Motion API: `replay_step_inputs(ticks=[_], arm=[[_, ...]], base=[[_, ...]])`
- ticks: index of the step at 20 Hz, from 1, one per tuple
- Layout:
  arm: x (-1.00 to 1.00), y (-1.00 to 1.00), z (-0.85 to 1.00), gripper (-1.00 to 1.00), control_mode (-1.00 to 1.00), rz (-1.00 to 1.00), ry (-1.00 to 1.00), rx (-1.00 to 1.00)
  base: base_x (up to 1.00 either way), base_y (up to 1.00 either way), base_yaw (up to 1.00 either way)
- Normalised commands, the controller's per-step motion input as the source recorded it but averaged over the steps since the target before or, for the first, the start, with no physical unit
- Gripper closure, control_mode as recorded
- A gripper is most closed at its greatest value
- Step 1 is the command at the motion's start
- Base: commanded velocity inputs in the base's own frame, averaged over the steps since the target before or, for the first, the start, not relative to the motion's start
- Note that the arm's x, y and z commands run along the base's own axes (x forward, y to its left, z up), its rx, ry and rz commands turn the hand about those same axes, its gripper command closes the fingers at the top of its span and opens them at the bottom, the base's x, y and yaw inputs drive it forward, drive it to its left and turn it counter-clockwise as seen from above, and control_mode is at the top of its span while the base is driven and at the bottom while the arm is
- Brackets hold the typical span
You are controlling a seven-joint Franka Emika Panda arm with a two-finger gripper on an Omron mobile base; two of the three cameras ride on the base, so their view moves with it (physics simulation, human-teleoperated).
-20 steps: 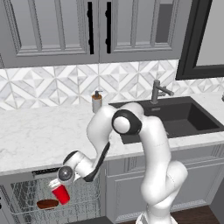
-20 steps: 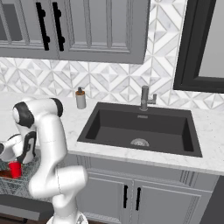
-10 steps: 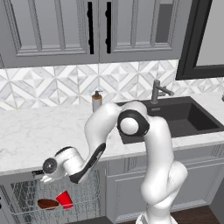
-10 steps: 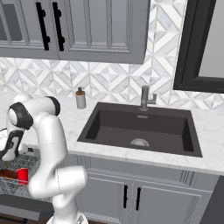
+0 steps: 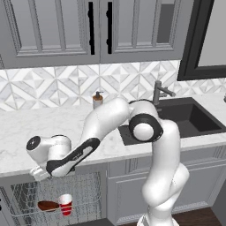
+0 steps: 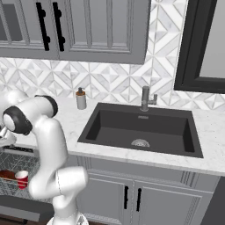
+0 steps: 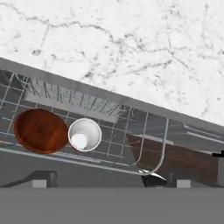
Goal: Pick up the cup and bowl from the counter, place them in the dishwasher, and close the dishwasher door.
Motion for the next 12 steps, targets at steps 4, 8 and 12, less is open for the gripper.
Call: replay_step_inputs(ticks=[4, 8, 12], arm=[[-1.0, 0.14, 1.0, -1.0, -1.0, -0.01, 0.15, 0.02], [-1.0, 0.17, 0.74, -1.0, -1.0, 0.0, 0.01, 0.0], [-1.0, 0.05, 0.08, -1.0, -1.0, 0.0, -0.05, 0.0]], base=[[0.0, 0.0, 0.0], [0.0, 0.0, 0.0], [0.0, 0.0, 0.0]])
